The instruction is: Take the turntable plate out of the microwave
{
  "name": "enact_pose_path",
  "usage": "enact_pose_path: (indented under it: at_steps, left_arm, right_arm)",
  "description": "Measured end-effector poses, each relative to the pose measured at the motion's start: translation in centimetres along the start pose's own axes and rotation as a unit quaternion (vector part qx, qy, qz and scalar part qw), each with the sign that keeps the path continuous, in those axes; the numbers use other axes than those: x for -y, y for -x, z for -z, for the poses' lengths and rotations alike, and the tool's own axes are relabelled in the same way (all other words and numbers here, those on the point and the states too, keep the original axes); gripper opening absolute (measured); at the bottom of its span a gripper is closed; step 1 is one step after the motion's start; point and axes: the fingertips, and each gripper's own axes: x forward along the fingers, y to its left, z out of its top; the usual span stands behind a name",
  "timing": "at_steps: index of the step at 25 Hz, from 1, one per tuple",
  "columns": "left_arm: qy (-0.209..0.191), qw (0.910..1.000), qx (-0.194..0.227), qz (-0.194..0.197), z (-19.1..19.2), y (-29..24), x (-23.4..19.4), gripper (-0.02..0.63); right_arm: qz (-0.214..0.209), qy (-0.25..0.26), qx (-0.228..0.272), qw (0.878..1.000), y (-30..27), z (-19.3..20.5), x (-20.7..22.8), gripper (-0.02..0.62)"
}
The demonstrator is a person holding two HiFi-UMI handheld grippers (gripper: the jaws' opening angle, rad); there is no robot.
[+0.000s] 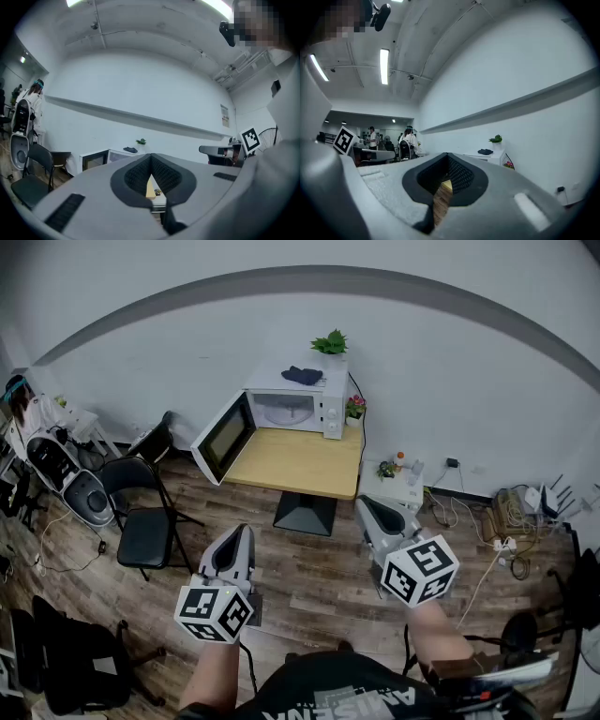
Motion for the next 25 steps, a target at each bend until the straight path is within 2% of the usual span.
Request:
enact_pose_path:
  at_steps: [11,18,25]
  left_arm:
    - [0.004,0.9999,0.002,0.013,0.2,1.5,1.3,0.000]
    - [0.017,0.9998,0.004,0.013,0.2,2.6,0.6,0.000]
    - [0.009,0.9998,0.006,0.015,-0.2,3.4,-1.4,0.000]
  right_arm:
    - [0.011,-0.002,0.010,1.000,2.1,0.0,-0.9,0.005]
    - [0.004,0.002,0.007,1.000,2.1,0.3,-2.3,0.005]
    - [0.009,0.001,0.004,1.000,0.7,1.0,-4.1,0.005]
